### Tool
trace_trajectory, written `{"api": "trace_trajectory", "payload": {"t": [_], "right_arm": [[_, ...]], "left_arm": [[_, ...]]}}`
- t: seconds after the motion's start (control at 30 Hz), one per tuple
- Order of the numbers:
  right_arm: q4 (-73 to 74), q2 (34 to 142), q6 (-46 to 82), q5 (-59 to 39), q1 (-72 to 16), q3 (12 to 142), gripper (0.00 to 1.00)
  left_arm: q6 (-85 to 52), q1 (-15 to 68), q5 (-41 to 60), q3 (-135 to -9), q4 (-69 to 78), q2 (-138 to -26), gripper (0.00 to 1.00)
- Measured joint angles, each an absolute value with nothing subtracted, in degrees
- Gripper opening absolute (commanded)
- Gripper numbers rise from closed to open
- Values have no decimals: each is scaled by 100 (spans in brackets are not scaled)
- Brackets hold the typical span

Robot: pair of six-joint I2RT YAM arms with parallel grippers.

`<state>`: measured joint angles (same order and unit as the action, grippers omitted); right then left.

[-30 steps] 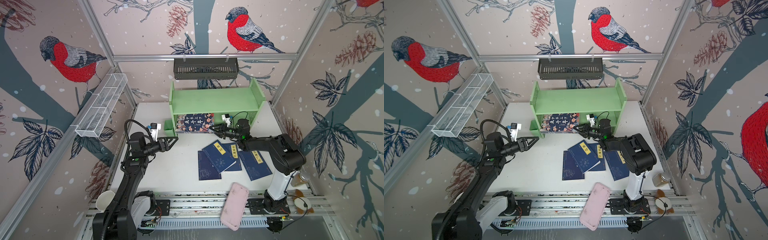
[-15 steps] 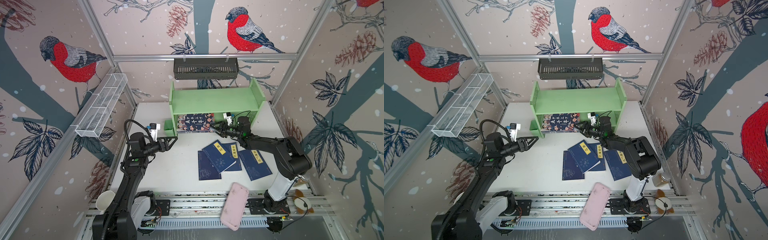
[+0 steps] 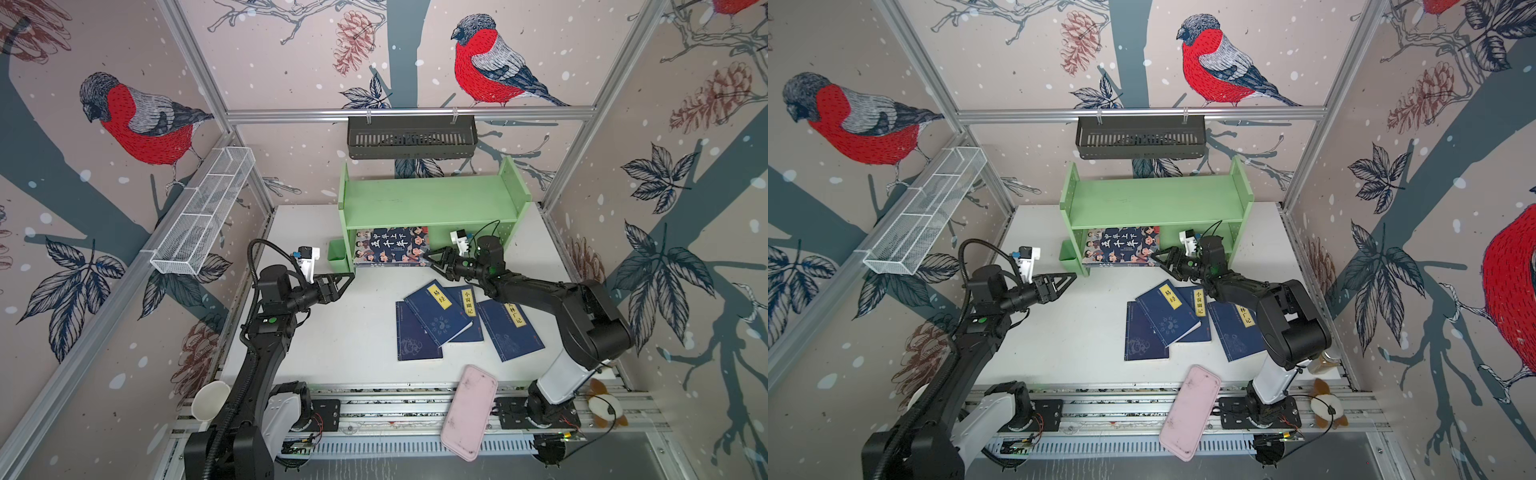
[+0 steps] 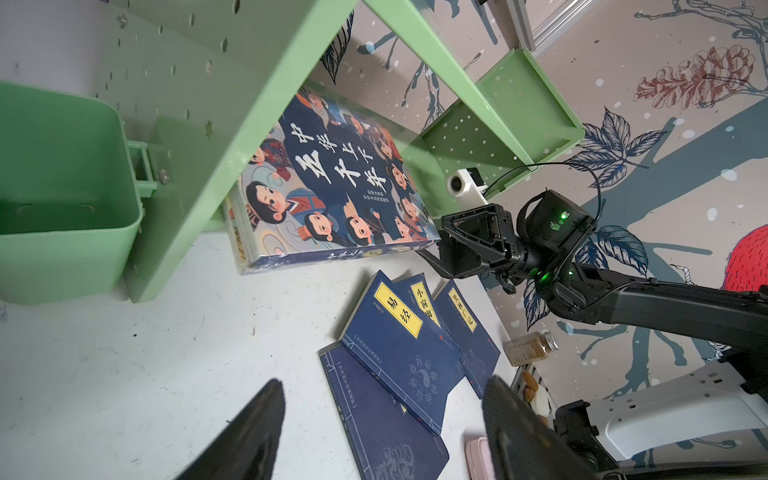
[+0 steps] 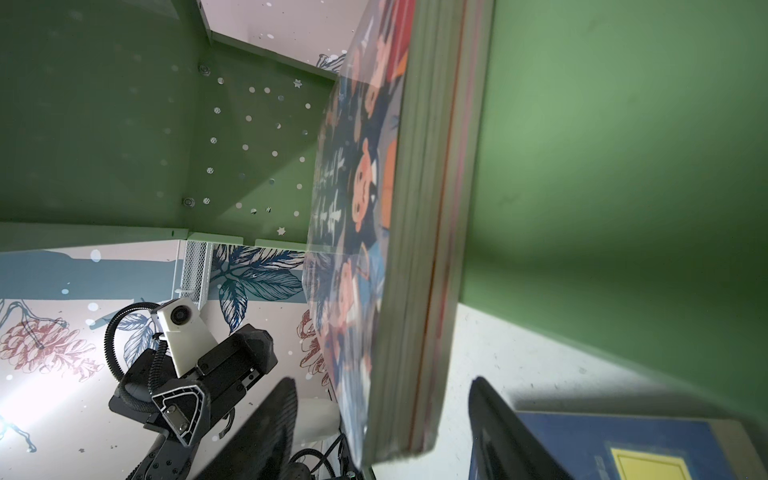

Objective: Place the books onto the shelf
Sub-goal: 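Lower the illustrated book upright onto the table beneath the shelf with both grippers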

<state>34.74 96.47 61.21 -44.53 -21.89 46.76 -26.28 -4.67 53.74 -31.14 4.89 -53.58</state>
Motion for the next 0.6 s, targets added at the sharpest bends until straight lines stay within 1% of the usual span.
{"api": "trace_trajectory", "payload": {"t": [0.2,0.43,0.5,0.6], "right_arm": [[3479,9504,6134,-4453,-2270,4539,60],[3695,9684,6270,-4456,-2283,4480,48],[3826,9765,6320,-4456,-2283,4469,47],[4077,9859,6475,-4473,-2285,4447,36]], "left_arm": [[-2613,-467,5374,-3114,489,-5356,76],[-2613,-467,5376,-3111,489,-5339,76],[-2613,-467,5376,-3111,489,-5336,76],[-2613,-467,5378,-3111,489,-5334,76]]}}
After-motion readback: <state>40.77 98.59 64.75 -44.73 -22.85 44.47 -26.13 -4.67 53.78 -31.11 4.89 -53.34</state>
